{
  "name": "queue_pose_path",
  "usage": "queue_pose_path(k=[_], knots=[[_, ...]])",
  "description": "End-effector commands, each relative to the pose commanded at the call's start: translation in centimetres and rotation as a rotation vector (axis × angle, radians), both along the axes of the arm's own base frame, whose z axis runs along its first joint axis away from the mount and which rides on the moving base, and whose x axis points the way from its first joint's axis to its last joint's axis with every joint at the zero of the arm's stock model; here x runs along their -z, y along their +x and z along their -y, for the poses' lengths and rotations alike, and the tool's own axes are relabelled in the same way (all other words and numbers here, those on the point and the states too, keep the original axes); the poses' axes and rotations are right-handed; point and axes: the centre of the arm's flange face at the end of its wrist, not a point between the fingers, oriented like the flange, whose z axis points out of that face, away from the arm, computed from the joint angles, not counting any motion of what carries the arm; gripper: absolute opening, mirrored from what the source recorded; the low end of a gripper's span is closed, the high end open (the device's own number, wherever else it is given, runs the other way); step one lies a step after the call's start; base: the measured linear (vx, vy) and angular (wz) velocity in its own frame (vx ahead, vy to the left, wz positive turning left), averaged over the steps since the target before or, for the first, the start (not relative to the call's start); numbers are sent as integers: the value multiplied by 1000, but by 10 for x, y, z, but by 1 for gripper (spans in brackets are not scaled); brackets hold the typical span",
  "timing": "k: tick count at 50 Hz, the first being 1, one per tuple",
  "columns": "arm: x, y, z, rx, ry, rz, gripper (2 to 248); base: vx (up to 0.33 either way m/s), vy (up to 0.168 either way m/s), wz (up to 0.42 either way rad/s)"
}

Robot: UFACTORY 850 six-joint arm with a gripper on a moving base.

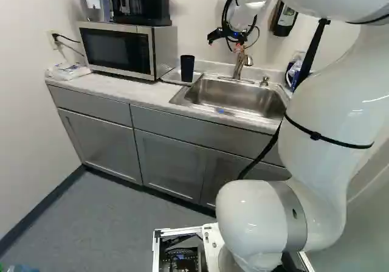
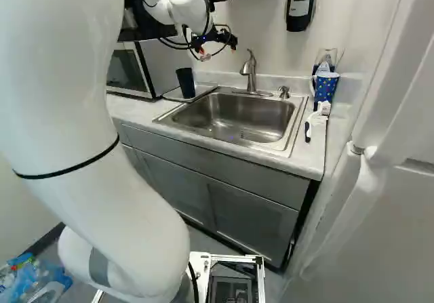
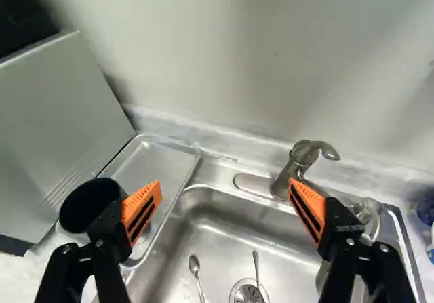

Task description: Rinse the cup and place it in the tray

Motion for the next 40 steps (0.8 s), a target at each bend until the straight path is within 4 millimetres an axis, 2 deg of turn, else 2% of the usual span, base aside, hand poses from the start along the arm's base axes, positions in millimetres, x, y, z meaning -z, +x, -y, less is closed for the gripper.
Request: queue_pose_path(k=[40], knots=[[23,-65,-2,14,38,-338,247,0,0,0]])
